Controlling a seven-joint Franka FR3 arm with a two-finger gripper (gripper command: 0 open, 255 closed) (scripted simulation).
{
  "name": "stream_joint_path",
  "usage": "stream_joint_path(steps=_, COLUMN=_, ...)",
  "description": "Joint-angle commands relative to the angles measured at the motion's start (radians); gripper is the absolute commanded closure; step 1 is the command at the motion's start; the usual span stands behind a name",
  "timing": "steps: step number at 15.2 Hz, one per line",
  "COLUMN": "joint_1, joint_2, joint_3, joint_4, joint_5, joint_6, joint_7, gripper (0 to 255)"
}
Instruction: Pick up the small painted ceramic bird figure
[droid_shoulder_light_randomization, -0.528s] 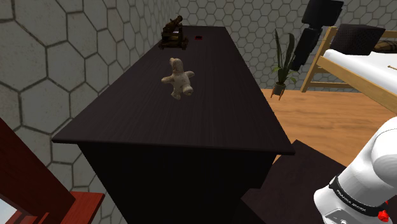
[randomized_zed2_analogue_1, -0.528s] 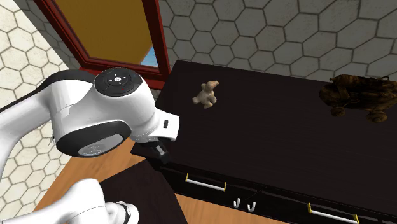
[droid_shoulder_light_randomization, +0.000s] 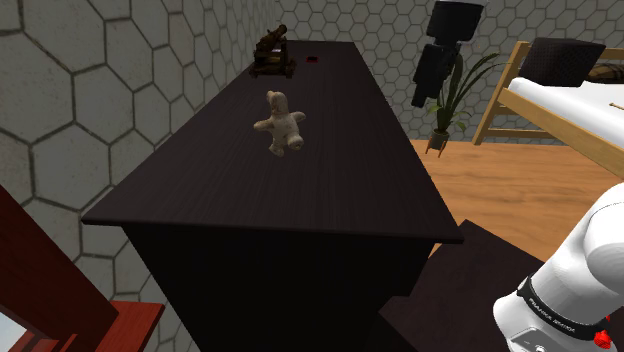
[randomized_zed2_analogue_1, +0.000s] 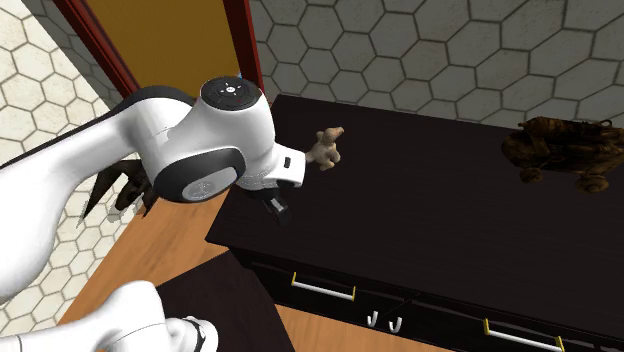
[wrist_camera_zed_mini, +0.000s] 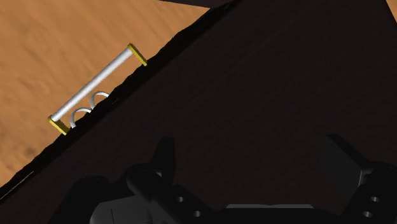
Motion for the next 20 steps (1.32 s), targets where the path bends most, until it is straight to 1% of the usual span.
stream_joint_path(steps=1, joint_1=0.003, joint_2=0.074, joint_3=0.026, joint_4=0.05, joint_5=0.002, joint_6=0.033, joint_7=0.023, gripper=0)
stream_joint_path(steps=7, joint_1=0.008, joint_2=0.29, joint_3=0.091, joint_4=0.224, joint_5=-0.02, joint_6=0.095, joint_7=0.089, gripper=0)
stream_joint_path(steps=12, joint_1=0.019, joint_2=0.481, joint_3=0.139, joint_4=0.409, joint_5=-0.067, joint_6=0.114, joint_7=0.151, gripper=0)
stream_joint_path(steps=16, joint_1=0.04, joint_2=0.646, joint_3=0.17, joint_4=0.59, joint_5=-0.123, joint_6=0.103, joint_7=0.204, gripper=0)
stream_joint_path(steps=20, joint_1=0.082, joint_2=0.829, joint_3=0.19, joint_4=0.818, joint_5=-0.192, joint_6=0.059, joint_7=0.253, gripper=0)
